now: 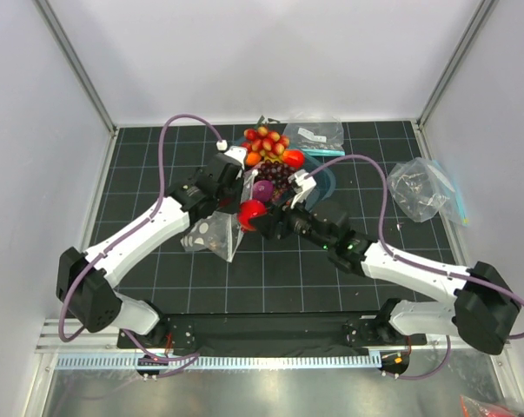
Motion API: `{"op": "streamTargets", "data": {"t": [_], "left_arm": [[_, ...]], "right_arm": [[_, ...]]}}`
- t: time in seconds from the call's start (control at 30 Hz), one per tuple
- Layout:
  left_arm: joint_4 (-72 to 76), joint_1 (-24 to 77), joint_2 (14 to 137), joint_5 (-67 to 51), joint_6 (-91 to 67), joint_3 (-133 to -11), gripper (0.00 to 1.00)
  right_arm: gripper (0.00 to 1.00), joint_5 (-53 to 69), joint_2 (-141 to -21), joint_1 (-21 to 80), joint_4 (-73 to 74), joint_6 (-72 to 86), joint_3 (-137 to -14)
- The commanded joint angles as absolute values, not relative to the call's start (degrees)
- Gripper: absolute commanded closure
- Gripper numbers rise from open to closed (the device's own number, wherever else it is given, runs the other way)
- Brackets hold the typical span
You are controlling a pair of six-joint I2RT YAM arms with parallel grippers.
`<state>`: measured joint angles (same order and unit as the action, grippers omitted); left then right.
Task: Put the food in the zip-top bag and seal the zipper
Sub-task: Place the fake fruit in the zipper food storage bag.
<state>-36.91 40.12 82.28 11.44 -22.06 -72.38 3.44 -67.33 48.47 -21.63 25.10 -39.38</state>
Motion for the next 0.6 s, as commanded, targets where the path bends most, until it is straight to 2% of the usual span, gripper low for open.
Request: {"op": "streamTargets", "data": {"t": [0.0, 0.57], "left_arm": [[-33.3, 39.8, 78.3, 9.9, -22.8, -72.6, 1.0], [-31.6, 38.6, 75.3, -1.7, -24.4, -72.2, 1.0]], "right_arm": [[0.68, 1.2, -70.4, 51.3, -28.9, 27.6, -38.9], [0.68, 0.3, -74.9, 53.8, -34.7, 27.9, -40.4]]}}
